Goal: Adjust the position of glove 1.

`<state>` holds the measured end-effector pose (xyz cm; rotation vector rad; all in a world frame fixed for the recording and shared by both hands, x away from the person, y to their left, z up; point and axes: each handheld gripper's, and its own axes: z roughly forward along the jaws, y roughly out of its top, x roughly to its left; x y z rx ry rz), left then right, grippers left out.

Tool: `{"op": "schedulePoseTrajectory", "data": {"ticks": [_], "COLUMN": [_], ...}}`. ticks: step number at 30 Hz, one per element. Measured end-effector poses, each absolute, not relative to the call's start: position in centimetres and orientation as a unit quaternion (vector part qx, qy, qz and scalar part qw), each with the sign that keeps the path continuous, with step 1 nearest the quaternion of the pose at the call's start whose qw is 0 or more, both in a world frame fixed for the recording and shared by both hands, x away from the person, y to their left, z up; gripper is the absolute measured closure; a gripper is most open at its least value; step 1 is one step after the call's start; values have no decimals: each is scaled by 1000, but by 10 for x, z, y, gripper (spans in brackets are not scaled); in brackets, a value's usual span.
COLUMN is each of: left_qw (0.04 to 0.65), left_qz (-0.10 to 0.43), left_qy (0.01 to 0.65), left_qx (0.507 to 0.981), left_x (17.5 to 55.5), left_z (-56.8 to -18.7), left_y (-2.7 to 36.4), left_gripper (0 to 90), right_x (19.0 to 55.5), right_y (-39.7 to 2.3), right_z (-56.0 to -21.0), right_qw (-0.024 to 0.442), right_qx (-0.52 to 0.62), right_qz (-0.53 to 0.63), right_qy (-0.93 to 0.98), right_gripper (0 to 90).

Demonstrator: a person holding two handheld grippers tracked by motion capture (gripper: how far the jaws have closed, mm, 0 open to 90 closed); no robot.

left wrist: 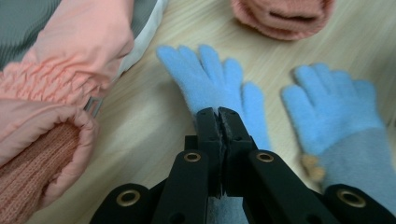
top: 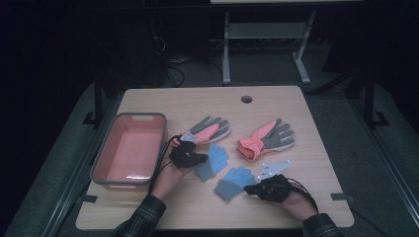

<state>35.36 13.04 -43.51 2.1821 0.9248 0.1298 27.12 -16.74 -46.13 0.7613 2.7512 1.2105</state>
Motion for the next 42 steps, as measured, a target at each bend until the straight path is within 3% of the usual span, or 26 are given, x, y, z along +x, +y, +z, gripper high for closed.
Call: {"op": "schedulePoseTrajectory", "data": {"ticks": [26, 42], "left_qw": [403, 400], "left_qz": [45, 13], "left_qy": [316, 276], "left_qx": [858, 874], "left_x": [334, 320], "left_z": [-416, -420], "left_y": [113, 87], "left_gripper": [883, 883], "right_x": [286, 288], "right_y": [-131, -127], "right_z": [-467, -470], "right_qw": [18, 17], "right_qx": [232, 236], "right_qz": [392, 384], "right_qy": [890, 892], "right_gripper": [900, 900]}}
